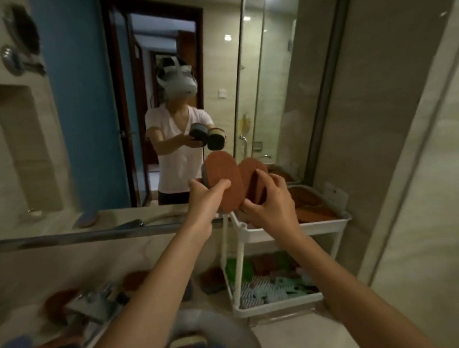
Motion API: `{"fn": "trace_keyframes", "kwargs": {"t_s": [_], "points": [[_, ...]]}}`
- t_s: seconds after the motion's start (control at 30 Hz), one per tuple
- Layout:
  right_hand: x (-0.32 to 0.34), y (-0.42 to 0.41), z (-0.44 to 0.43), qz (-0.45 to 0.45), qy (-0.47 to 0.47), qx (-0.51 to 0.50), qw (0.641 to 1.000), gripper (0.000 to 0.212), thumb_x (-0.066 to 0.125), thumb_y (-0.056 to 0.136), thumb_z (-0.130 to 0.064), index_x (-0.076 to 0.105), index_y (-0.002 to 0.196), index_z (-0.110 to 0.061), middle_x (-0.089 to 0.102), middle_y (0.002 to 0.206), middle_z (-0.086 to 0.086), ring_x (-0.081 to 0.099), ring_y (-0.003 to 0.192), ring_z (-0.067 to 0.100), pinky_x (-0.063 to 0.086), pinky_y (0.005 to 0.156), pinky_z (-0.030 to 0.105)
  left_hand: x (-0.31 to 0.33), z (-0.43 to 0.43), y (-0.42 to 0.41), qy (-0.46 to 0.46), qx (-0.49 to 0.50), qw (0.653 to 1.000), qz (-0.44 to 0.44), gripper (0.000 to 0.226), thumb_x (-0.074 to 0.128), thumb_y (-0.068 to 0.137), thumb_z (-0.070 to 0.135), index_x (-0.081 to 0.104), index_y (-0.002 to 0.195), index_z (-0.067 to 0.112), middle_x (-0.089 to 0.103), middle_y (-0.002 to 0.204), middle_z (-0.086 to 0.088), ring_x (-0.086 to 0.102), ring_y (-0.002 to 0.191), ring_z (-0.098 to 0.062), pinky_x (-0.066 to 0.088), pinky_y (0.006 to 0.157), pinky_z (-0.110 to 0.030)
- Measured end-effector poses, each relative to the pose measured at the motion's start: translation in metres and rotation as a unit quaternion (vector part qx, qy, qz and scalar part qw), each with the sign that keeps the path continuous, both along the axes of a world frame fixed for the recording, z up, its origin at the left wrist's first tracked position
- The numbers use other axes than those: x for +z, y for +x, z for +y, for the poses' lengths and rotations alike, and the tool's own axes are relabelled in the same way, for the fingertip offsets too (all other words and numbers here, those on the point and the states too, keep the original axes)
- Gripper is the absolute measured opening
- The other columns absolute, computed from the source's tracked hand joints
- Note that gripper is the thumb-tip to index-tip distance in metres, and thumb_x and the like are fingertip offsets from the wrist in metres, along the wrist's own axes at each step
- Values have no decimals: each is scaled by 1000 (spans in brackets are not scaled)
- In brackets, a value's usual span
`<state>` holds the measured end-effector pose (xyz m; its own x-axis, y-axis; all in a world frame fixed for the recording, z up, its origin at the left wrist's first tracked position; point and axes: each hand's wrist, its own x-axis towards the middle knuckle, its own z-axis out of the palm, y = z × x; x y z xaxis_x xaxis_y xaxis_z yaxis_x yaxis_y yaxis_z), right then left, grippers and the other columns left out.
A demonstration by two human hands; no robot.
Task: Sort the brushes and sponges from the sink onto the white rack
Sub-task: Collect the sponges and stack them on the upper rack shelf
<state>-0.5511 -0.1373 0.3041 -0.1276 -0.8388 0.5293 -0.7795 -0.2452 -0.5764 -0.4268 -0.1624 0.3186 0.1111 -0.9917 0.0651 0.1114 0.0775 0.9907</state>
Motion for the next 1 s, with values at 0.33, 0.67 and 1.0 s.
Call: {"fn": "trace_keyframes", "kwargs": {"t_s": [0.33, 0.67, 1.0], "points": [[12, -117, -73, -60, 62, -68, 994, 60, 64, 84, -30, 43, 138, -18, 48, 137, 11, 49, 121, 25, 45, 97, 34, 15, -88, -78, 74, -61, 995, 25, 58, 54, 90, 39, 36, 140, 16, 51, 137, -7, 52, 118, -25, 44, 100, -37], [-29, -143, -133, -67, 127, 6, 990, 42, 52, 91, -25, 50, 133, -22, 65, 110, 4, 62, 82, 13, 50, 68, 25, -5, -132, -117, 167, -84, 969, 162, 43, 54, 93, 21, 47, 133, 8, 55, 133, -16, 53, 122, -31, 46, 93, -41], [-34, -149, -144, 36, 150, 48, 987, 37, 46, 95, -30, 54, 129, -18, 56, 134, 7, 53, 121, 25, 42, 99, 35, -14, -140, -111, 194, -90, 960, 181, 41, 51, 95, 19, 46, 134, 8, 52, 137, -17, 51, 126, -31, 44, 97, -43]]}}
